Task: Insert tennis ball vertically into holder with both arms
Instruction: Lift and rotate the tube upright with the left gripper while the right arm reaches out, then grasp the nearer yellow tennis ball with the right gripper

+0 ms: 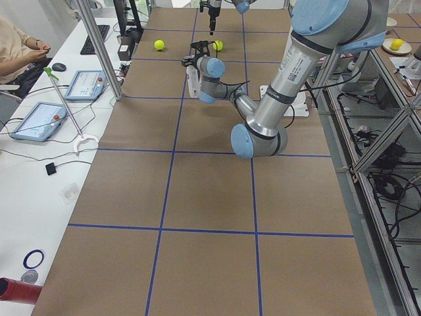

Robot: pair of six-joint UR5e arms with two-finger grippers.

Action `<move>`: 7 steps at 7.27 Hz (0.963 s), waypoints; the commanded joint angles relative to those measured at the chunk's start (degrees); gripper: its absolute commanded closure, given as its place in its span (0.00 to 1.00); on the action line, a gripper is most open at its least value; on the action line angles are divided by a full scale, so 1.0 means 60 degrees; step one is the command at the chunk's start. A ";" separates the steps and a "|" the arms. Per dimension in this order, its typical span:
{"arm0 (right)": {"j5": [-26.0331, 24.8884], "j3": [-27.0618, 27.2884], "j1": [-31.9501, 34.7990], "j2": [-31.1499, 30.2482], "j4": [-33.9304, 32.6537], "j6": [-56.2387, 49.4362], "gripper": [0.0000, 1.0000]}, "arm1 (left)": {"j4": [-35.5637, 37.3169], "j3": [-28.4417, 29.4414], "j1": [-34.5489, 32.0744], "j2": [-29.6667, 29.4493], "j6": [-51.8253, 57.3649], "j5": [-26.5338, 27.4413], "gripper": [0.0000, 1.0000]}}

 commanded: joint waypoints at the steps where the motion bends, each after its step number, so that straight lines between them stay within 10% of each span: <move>1: -0.1022 -0.0077 -0.1045 -0.0698 0.0785 0.0487 0.01 | -0.0009 -0.0005 0.0009 0.0004 -0.0015 0.0000 0.25; 7: -0.1435 -0.1307 -0.1911 -0.0744 0.2206 0.0590 0.02 | -0.0009 -0.0049 0.0009 0.0004 -0.0029 0.0000 0.24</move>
